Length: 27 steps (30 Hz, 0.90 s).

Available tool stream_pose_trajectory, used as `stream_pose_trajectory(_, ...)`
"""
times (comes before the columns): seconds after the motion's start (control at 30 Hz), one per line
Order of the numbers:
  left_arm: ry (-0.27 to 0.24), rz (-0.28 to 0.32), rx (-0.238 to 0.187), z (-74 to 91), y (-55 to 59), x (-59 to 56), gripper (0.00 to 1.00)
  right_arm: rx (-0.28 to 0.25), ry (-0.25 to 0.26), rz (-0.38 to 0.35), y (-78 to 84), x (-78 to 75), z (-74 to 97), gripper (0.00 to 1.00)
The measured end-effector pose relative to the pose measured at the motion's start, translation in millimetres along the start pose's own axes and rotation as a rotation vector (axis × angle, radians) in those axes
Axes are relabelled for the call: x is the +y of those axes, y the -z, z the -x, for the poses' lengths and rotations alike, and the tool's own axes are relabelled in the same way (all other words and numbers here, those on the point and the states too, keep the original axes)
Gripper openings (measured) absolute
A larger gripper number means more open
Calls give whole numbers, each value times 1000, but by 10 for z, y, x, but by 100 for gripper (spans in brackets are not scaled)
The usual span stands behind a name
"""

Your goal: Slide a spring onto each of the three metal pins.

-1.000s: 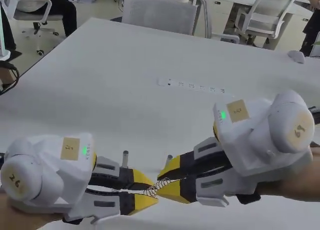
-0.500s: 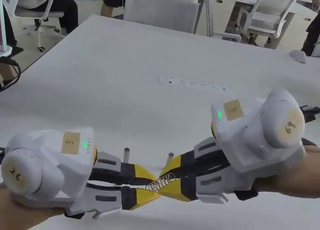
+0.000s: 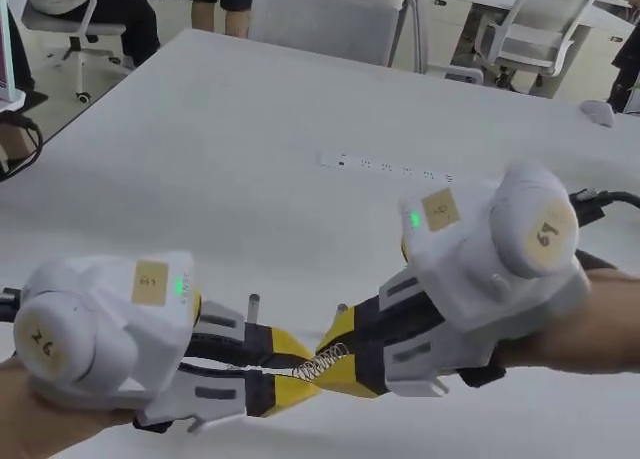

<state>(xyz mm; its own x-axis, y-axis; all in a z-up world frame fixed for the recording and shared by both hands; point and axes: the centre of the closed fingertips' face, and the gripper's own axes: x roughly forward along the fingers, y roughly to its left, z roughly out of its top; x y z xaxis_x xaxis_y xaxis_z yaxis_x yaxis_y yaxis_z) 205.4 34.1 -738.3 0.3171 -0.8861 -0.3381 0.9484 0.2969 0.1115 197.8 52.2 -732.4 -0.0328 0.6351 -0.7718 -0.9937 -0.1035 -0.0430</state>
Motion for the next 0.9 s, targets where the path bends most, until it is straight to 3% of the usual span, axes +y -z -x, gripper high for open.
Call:
stream_pose_trajectory(0.47, -12, 17, -2, -24, 36, 70, 3, 97, -30, 15, 16, -61, -42, 8)
stream_pose_trajectory(0.63, -21, 29, 8, -24, 57, 87, 3, 111, -34, 21, 16, -76, -59, 8)
stream_pose_trajectory(0.9, -43, 68, 16, 20, 121, 139, 13, 119, -30, 12, 47, -113, -35, 8)
